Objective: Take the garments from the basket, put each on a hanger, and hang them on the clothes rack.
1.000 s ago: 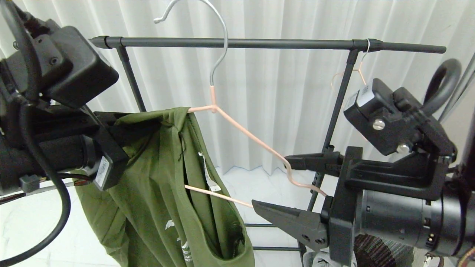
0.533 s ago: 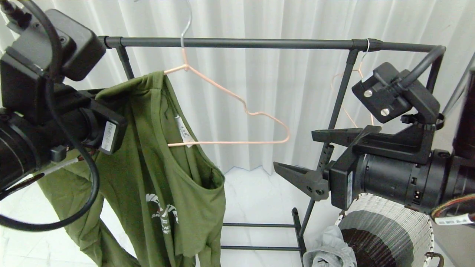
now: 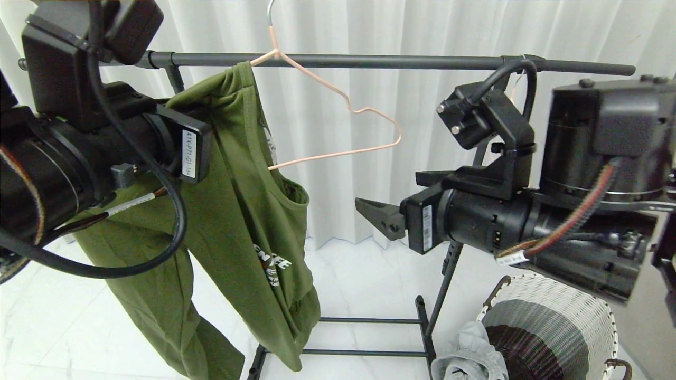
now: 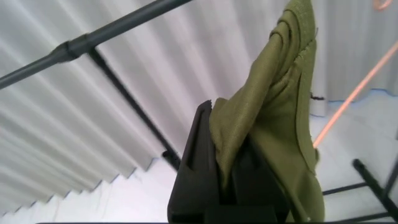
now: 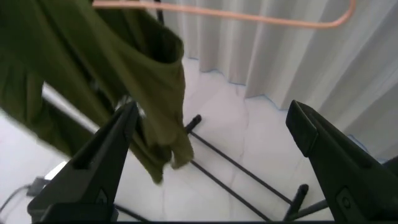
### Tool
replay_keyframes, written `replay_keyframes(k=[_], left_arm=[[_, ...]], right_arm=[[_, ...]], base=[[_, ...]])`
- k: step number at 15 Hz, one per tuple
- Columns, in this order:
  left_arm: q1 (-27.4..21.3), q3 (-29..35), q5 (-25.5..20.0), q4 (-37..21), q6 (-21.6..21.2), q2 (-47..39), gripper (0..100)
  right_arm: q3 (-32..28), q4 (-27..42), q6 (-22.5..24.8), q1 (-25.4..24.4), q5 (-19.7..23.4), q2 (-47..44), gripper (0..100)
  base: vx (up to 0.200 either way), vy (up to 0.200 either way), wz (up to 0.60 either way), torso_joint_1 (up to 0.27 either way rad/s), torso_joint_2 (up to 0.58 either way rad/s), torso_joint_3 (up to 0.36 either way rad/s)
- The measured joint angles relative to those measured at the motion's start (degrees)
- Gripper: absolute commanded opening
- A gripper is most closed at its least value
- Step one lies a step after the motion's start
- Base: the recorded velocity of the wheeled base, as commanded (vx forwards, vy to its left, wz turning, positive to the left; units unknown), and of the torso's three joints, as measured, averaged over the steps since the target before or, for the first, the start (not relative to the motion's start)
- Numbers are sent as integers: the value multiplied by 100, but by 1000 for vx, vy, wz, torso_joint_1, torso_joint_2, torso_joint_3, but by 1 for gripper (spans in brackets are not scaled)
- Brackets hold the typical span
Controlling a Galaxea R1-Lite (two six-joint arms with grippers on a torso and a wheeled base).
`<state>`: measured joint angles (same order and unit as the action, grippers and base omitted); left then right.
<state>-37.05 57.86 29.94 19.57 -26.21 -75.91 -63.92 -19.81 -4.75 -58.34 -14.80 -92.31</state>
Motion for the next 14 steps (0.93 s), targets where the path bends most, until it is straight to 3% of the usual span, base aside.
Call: replay_keyframes(k=[6,14], left_arm=[[-32,93,-187,0,-17,-16,0],[-507,118,-194,0,-4,34,0]], right_arm=[[-802,-257,-116,-2,-364,-955,100],[-797,-261,-116,-33,-461,-1430,100]], base=[[0,0,0,0,0,0],[0,0,0,0,0,0]])
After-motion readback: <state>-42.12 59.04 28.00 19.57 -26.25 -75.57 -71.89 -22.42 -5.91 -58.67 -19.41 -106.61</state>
